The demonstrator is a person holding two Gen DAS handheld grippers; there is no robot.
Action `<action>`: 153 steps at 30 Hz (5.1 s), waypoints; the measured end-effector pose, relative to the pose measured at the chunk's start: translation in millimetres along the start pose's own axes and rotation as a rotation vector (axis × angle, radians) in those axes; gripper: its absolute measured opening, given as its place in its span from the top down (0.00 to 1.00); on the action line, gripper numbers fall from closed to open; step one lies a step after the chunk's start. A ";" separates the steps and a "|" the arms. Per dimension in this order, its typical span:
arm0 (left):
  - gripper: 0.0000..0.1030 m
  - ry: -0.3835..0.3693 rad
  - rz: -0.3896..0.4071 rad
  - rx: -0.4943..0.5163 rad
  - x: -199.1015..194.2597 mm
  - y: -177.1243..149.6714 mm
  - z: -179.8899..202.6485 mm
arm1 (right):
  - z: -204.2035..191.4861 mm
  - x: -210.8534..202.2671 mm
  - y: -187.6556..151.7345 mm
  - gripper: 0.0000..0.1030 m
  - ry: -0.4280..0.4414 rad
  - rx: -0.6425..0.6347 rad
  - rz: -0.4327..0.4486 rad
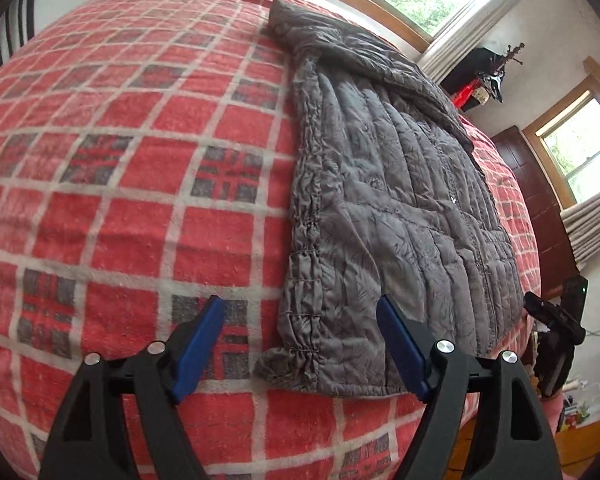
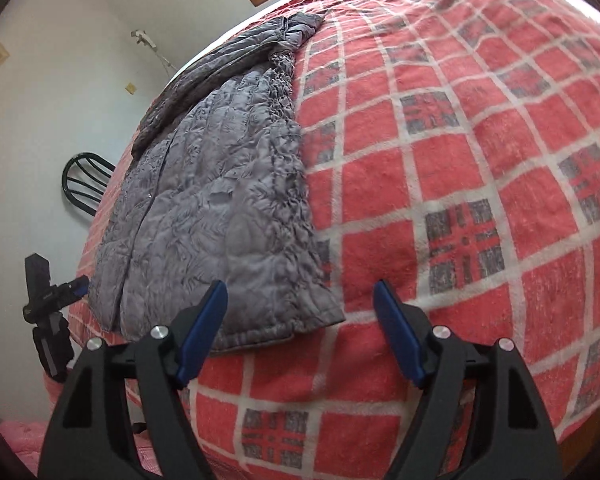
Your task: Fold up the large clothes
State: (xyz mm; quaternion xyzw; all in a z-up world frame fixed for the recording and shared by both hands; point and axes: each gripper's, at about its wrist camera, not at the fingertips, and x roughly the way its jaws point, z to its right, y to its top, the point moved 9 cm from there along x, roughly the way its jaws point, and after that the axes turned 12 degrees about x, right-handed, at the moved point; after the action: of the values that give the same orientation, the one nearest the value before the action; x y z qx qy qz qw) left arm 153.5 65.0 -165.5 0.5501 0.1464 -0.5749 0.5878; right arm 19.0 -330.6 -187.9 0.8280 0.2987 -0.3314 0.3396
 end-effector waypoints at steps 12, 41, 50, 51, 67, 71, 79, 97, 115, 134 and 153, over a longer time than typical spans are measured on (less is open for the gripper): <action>0.79 -0.002 0.016 0.021 6.7 -4.1 19.7 | -29.9 8.4 -5.9 0.90 0.091 -0.030 -0.031; 0.90 -0.138 0.171 0.009 -73.8 -26.6 17.8 | -53.1 -57.3 -34.3 0.92 0.246 -0.023 0.077; 0.90 -0.184 0.290 0.000 -103.8 86.6 16.6 | -109.4 -86.6 75.3 0.92 0.344 -0.023 0.124; 0.91 -0.188 0.294 -0.004 -102.2 102.0 15.7 | -113.3 -85.2 87.0 0.92 0.350 -0.016 0.121; 0.91 -0.108 0.257 -0.107 -2.0 306.0 -36.0 | -122.4 4.6 274.9 0.92 0.259 0.182 0.051; 0.91 -0.069 0.204 -0.131 37.4 326.5 -52.5 | -109.2 36.0 297.7 0.92 0.218 0.223 0.019; 0.89 -0.123 0.069 -0.251 109.4 334.3 -85.7 | -77.5 107.9 320.8 0.88 0.152 0.307 -0.088; 0.47 -0.166 0.103 -0.141 45.4 270.9 -76.9 | -74.1 71.9 269.3 0.14 0.207 0.220 -0.035; 0.90 -0.019 0.272 -0.034 45.2 283.1 -36.2 | -110.1 89.3 291.7 0.88 0.111 0.092 0.093; 0.62 -0.079 0.120 -0.123 61.0 232.9 -59.8 | -77.6 89.6 247.2 0.37 0.077 0.145 0.010; 0.89 -0.094 0.036 -0.042 86.2 171.4 -51.2 | -66.0 122.6 169.7 0.85 0.050 0.043 -0.155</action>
State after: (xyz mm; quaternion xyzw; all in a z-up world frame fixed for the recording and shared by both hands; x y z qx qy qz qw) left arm 346.0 16.7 -170.9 0.5126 0.1209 -0.5860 0.6158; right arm 237.7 -347.6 -181.9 0.8174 0.3632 -0.3425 0.2875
